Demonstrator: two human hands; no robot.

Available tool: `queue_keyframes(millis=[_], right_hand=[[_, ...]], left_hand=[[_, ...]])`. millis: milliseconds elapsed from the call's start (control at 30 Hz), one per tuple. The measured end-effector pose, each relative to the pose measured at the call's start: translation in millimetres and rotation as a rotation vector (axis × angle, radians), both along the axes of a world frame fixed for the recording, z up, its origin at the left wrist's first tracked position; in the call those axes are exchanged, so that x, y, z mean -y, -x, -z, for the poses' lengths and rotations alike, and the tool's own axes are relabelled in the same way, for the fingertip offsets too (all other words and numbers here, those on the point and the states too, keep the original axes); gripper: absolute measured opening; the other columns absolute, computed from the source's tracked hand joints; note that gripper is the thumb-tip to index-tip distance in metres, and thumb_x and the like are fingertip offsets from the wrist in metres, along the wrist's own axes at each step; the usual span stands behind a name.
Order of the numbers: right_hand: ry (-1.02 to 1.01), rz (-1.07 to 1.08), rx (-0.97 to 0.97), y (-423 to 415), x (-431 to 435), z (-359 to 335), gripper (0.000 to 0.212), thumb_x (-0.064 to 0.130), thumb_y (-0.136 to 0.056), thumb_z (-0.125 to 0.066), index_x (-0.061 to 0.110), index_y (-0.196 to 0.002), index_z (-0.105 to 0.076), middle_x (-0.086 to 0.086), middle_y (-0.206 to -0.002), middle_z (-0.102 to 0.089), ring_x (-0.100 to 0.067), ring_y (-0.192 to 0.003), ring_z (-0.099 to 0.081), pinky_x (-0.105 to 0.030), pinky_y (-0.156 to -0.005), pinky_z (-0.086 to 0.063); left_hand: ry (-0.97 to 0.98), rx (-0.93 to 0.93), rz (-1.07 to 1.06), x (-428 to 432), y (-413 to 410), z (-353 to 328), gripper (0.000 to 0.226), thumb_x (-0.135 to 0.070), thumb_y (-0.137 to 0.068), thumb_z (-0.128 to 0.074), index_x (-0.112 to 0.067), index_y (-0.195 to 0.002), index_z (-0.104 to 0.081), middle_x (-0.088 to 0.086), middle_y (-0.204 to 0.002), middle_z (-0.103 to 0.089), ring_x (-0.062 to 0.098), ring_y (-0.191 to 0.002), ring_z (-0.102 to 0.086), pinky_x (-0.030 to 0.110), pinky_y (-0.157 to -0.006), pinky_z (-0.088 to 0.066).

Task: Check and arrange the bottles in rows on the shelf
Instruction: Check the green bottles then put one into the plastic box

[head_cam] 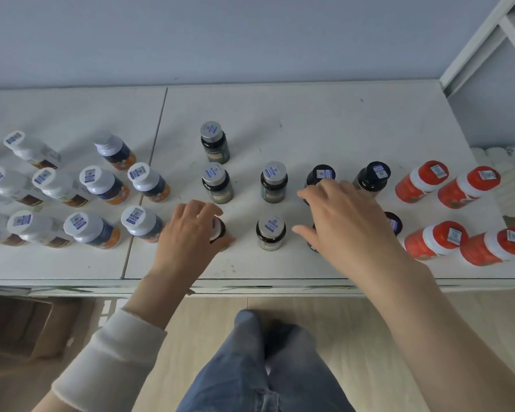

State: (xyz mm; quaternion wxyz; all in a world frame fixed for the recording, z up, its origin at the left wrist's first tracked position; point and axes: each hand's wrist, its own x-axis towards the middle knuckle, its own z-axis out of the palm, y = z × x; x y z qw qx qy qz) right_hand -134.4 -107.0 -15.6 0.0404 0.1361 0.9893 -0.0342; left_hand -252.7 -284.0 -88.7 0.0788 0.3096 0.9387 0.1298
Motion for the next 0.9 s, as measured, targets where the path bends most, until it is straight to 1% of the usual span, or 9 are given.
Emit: queue_keyframes(millis=[67, 167, 300, 367, 433, 500, 600, 767, 900], right_hand=[[0.085, -0.004, -0.058, 2, 9, 1, 0.048, 0.044, -0.091, -0.047, 0.017, -0.131, -0.041, -0.005, -0.125, -0.048, -0.025, -0.113, -0.047, -0.034, -0.087, -0.040], [0.357, 0.064, -0.222, 8, 24, 7, 0.046, 0.039, -0.088, -0.054, 0.018, -0.129, -0.047, -0.001, -0.123, -0.050, -0.018, -0.108, -0.053, -0.031, -0.080, -0.045], [0.981, 0.287, -0.254, 24, 51, 14, 0.051, 0.044, -0.084, -0.054, 0.022, -0.130, -0.044, 0.005, -0.123, -0.054, -0.011, -0.088, -0.065, -0.027, -0.076, -0.052], [1.353, 0.377, -0.239, 31, 65, 15, 0.053, 0.049, -0.079, -0.054, 0.019, -0.122, -0.048, -0.004, -0.118, -0.059, -0.018, -0.079, -0.069, -0.030, -0.062, -0.056], [1.615, 0.373, -0.334, 35, 77, 15, 0.044, 0.036, -0.079, -0.065, 0.014, -0.115, -0.051, -0.012, -0.107, -0.060, -0.021, -0.067, -0.068, -0.028, -0.049, -0.052], [1.602, 0.269, -0.414, 36, 85, 17, 0.040, 0.015, -0.077, -0.067, 0.018, -0.113, -0.050, -0.010, -0.104, -0.058, -0.020, -0.072, -0.067, -0.028, -0.055, -0.053], [1.473, 0.159, -0.406, 38, 96, 24, 0.051, 0.007, -0.074, -0.064, 0.032, -0.115, -0.047, -0.002, -0.112, -0.055, -0.017, -0.093, -0.063, -0.036, -0.080, -0.057], [1.583, 0.244, -0.423, 43, 111, 24, 0.038, 0.012, -0.075, -0.060, 0.023, -0.110, -0.048, -0.008, -0.106, -0.058, -0.011, -0.085, -0.066, -0.026, -0.070, -0.057], [1.542, 0.179, -0.486, 42, 112, 24, 0.045, 0.001, -0.075, -0.061, 0.023, -0.112, -0.048, 0.004, -0.109, -0.060, -0.002, -0.098, -0.060, -0.014, -0.081, -0.048]], left_hand=[[-0.062, 0.084, -0.058, 9, 4, 4, 0.039, -0.031, -0.079, -0.070, -0.017, -0.113, -0.055, 0.007, -0.115, -0.053, 0.028, -0.106, -0.051, 0.036, -0.080, -0.045], [-0.364, 0.253, -0.184, 18, 10, -8, 0.025, -0.021, -0.079, -0.071, -0.019, -0.101, -0.058, 0.004, -0.099, -0.058, 0.019, -0.087, -0.055, 0.025, -0.072, -0.045], [-0.909, 0.779, -0.154, 39, 16, -40, 0.027, -0.024, -0.076, -0.069, -0.016, -0.101, -0.060, 0.007, -0.106, -0.068, 0.024, -0.099, -0.062, 0.041, -0.089, -0.051], [-1.022, 0.893, -0.049, 49, 18, -48, 0.033, -0.030, -0.074, -0.066, -0.017, -0.104, -0.058, 0.002, -0.112, -0.068, 0.030, -0.107, -0.060, 0.044, -0.091, -0.050], [-1.039, 0.922, 0.004, 57, 22, -50, 0.037, -0.035, -0.076, -0.060, -0.019, -0.108, -0.057, -0.002, -0.115, -0.066, 0.028, -0.109, -0.060, 0.041, -0.091, -0.052], [-1.028, 0.935, -0.003, 65, 29, -47, 0.039, -0.040, -0.077, -0.055, -0.020, -0.110, -0.055, -0.008, -0.106, -0.069, 0.017, -0.101, -0.064, 0.032, -0.085, -0.054], [-1.042, 0.905, -0.012, 75, 41, -42, 0.021, -0.034, -0.080, -0.059, -0.022, -0.097, -0.058, -0.007, -0.094, -0.069, 0.011, -0.089, -0.063, 0.025, -0.076, -0.052], [-1.095, 0.876, 0.167, 85, 49, -40, 0.035, -0.032, -0.078, -0.069, -0.018, -0.107, -0.057, 0.003, -0.120, -0.063, 0.020, -0.120, -0.054, 0.025, -0.091, -0.047], [-1.070, 0.918, 0.136, 87, 47, -39, 0.041, -0.038, -0.075, -0.070, -0.018, -0.108, -0.056, -0.007, -0.111, -0.066, 0.009, -0.109, -0.059, 0.018, -0.082, -0.048]])
